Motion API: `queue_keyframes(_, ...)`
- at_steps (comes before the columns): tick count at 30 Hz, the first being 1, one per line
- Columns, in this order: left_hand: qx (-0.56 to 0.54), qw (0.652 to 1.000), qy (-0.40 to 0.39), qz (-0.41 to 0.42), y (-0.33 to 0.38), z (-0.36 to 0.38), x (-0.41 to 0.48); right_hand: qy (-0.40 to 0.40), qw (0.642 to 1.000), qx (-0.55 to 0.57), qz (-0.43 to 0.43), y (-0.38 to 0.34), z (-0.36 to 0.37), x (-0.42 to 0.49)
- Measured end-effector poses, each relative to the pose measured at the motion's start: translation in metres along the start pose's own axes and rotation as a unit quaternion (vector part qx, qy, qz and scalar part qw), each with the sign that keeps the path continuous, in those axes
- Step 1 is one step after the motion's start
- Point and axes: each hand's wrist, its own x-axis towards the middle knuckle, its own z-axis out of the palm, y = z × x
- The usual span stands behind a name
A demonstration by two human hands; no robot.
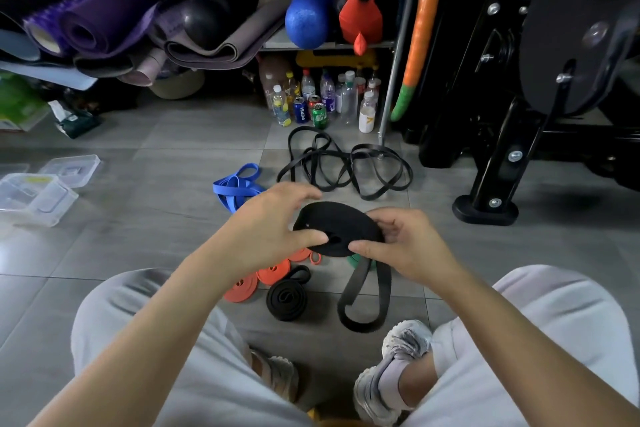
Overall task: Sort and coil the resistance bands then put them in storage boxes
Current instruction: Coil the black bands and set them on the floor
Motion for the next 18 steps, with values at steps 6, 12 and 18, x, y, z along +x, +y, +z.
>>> queue_keyframes(6,0.183,0.978,0.001,0.096,0.020,0.001,0.012,-0.008,0.997,-0.079,-0.021,-0.011,0.003,0.006)
queue_keyframes(12,-0.050,0.995,0.065,0.059,0.008,-0.008,0.013,-0.016,0.999,-0.009,-0.030,-0.024,-0.014,0.007)
queue_keyframes(18,-0.293,0.951,0.083,0.047,0.006,-0.008,0.015,-0.003,0.997,0.026,-0.066,-0.028,-0.023,0.015)
